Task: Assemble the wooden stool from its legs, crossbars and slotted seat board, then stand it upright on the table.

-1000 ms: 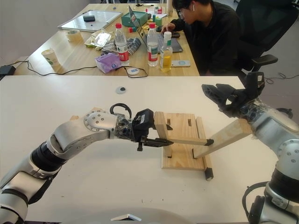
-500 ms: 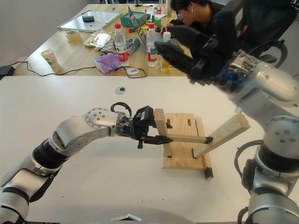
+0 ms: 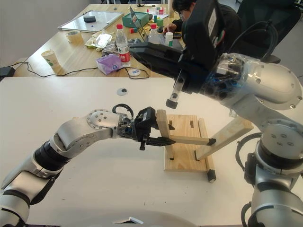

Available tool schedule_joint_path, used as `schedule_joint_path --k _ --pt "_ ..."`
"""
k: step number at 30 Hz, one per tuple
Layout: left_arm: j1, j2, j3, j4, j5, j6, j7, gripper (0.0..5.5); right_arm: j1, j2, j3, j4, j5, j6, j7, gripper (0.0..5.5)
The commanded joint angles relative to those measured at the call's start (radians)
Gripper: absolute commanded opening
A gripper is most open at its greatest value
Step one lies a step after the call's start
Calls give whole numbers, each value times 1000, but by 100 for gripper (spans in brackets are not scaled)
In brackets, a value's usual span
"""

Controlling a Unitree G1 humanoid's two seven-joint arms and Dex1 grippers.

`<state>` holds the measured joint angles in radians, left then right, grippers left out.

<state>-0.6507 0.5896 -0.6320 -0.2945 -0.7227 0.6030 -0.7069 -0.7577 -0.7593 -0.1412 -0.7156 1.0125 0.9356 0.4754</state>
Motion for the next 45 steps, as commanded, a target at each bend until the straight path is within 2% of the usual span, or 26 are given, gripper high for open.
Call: schedule_joint_path --k 1,3,5,8,11,15,18,24,29,34,36,38,41,45 --pt "230 79 -280 201 95 431 9 203 405 -393 69 -130 -217 -24 290 0" --pt "226 85 -283 197 94 433 3 203 604 -516 45 -184 -264 -40 416 0" --pt "216 87 -289 199 95 434 -5 203 677 -533 20 -226 -249 -47 466 0" --pt "207 87 -297 202 102 430 -13 203 530 -397 23 -122 -319 -161 347 0" --pt "205 88 -312 198 113 423 -16 203 326 -276 -8 -11 -310 -187 229 0" --pt "222 97 -330 160 129 412 4 203 184 -258 13 34 -315 -202 186 0" --pt "234 95 -337 142 134 411 23 203 82 -199 -5 29 -211 -169 136 0" --pt "258 108 -361 88 148 410 59 203 30 -214 -51 7 -53 -115 107 0" --pt "310 111 -361 36 114 439 102 203 148 -303 -62 -53 31 -67 178 0" --pt "356 99 -357 18 104 449 151 203 570 -562 -111 -205 -47 24 507 0" --pt "366 92 -362 26 110 447 166 203 677 -612 -159 -236 -69 47 601 0" --pt "369 84 -367 30 116 447 176 203 687 -602 -158 -212 -114 0 583 0" --pt "357 85 -370 23 113 455 177 203 559 -503 -108 -123 -174 -84 440 0" --pt "337 111 -383 6 142 427 161 203 430 -405 -180 10 -68 -65 317 0"
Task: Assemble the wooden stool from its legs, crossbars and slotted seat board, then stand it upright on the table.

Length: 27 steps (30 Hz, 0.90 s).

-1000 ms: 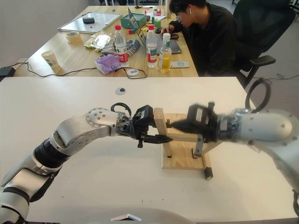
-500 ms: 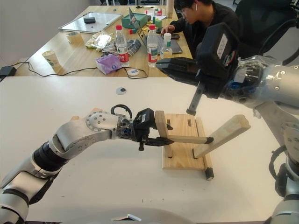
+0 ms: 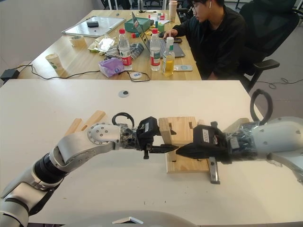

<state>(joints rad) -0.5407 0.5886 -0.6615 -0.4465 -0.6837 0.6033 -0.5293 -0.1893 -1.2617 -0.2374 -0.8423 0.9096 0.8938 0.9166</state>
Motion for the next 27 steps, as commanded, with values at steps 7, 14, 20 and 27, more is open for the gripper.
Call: schedule_joint_path --k 7,14,20,27 --pt "159 109 -290 136 81 410 -52 253 -143 129 -217 326 73 -37 -170 0" --pt "122 91 -171 104 69 493 -93 343 -177 179 -205 385 24 -95 -231 0" --pt "120 230 23 67 54 459 -223 381 -189 198 -225 503 -132 -135 -388 0" --pt "183 281 259 161 36 360 -330 381 401 379 -127 290 -383 -266 -370 0"
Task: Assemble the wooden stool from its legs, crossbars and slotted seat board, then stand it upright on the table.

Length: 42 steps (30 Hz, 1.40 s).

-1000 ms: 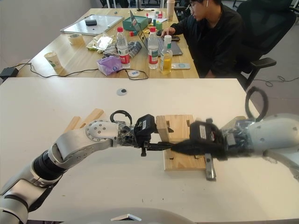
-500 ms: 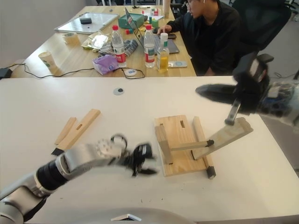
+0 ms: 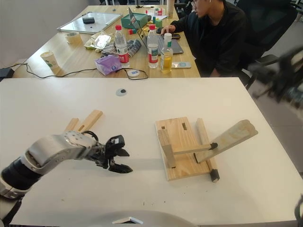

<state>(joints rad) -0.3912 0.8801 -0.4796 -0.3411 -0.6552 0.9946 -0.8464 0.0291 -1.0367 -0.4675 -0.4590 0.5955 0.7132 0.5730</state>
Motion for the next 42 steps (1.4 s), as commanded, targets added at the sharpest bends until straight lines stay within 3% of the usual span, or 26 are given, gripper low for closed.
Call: schedule_joint_path --k 1,5,10,15,19,23,29,34,37,42 --pt "38 -28 90 68 10 -32 -9 381 204 195 134 -83 -98 -116 -46 0" --pt "74 -69 120 71 25 -34 2 381 268 314 223 -43 -197 -200 -94 0" --pt "112 -108 156 71 36 -16 33 381 289 354 233 26 -273 -251 -118 0" --pt "111 -223 178 142 60 -15 108 381 193 409 372 100 -319 -310 -86 0" --pt "108 -278 167 178 97 -31 131 381 121 412 459 195 -378 -320 -55 0" --pt "156 -297 174 178 126 -41 148 381 114 379 467 255 -418 -303 -40 0" --pt "163 -357 140 178 175 -57 172 381 55 317 523 332 -458 -233 50 0" --pt "98 -370 -39 260 297 -129 87 381 -79 298 659 343 -480 -154 192 0" --pt "70 -409 -93 342 356 -199 64 381 -206 362 721 386 -489 -129 231 0" --pt "60 -440 -52 443 391 -259 70 381 -234 432 752 395 -482 -104 227 0"
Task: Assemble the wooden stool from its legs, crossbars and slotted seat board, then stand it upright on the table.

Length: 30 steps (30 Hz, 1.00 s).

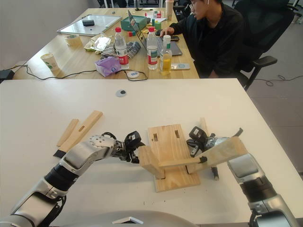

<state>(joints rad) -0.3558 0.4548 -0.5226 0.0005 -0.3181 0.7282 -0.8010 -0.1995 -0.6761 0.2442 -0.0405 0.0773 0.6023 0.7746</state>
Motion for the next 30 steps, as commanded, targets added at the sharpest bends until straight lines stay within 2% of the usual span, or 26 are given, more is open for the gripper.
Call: schedule_joint_path --k 1,6,11,17,20,22,24,26,30 --pt "24 -7 5 116 59 -2 23 381 -8 88 46 -15 35 5 22 0" --pt "-58 41 88 290 96 -95 -11 381 -23 190 33 31 42 16 -49 0" --pt "-138 31 153 441 127 -172 -43 381 -127 310 -29 199 12 -38 -166 0" --pt "-225 -113 251 648 145 -337 58 381 -214 415 -89 364 25 -108 -243 0" --pt "-296 -190 318 785 151 -446 142 381 -219 438 -113 396 23 -137 -271 0" --pt "-333 -205 367 827 145 -502 173 381 -231 427 -177 430 10 -195 -353 0" --pt "-338 -177 402 820 150 -550 172 381 -246 391 -236 464 -2 -267 -418 0" --pt "-288 -113 437 722 140 -539 143 381 -207 354 -298 396 12 -304 -436 0" --pt "-60 32 526 316 53 -409 58 381 41 295 -448 22 88 -276 -423 0"
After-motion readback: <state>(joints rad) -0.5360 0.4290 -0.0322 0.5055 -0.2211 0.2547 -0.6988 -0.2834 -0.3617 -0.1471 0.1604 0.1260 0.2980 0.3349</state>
